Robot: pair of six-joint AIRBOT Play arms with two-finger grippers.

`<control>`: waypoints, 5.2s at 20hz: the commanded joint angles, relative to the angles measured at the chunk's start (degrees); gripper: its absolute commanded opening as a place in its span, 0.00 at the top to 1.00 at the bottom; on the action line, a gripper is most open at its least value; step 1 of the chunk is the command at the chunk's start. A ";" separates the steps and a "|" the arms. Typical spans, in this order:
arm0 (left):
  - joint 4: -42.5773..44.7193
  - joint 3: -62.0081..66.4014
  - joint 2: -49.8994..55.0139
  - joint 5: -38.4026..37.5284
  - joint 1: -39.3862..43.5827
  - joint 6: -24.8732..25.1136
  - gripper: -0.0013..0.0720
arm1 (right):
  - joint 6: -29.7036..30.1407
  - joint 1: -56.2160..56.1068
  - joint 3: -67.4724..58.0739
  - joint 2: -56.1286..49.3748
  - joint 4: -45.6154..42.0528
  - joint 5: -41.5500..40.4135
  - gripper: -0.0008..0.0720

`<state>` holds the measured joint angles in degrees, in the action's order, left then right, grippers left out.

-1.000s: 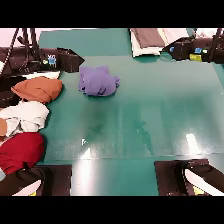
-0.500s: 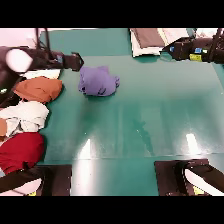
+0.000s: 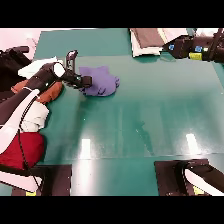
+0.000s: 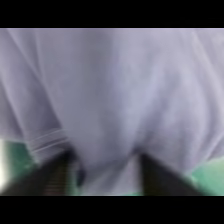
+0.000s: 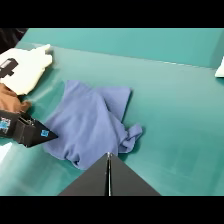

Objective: Fold the shirts.

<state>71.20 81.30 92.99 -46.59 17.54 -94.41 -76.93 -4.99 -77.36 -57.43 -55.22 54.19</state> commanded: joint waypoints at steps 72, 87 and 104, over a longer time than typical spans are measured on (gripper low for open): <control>-2.25 -21.55 -25.31 -2.03 -6.29 11.93 0.95 | -1.60 19.58 43.25 3.45 -4.26 17.07 0.37; 2.23 -13.94 -28.52 -2.95 -6.40 11.89 0.95 | 0.87 -0.61 21.90 -11.43 -3.74 6.84 0.97; 10.69 24.15 -57.18 -4.11 -6.40 13.49 0.95 | 0.90 26.95 -31.56 13.70 -10.80 19.52 0.97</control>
<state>81.65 102.98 38.13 -49.39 11.11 -81.01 -75.94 18.09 -103.00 -43.55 -65.84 70.37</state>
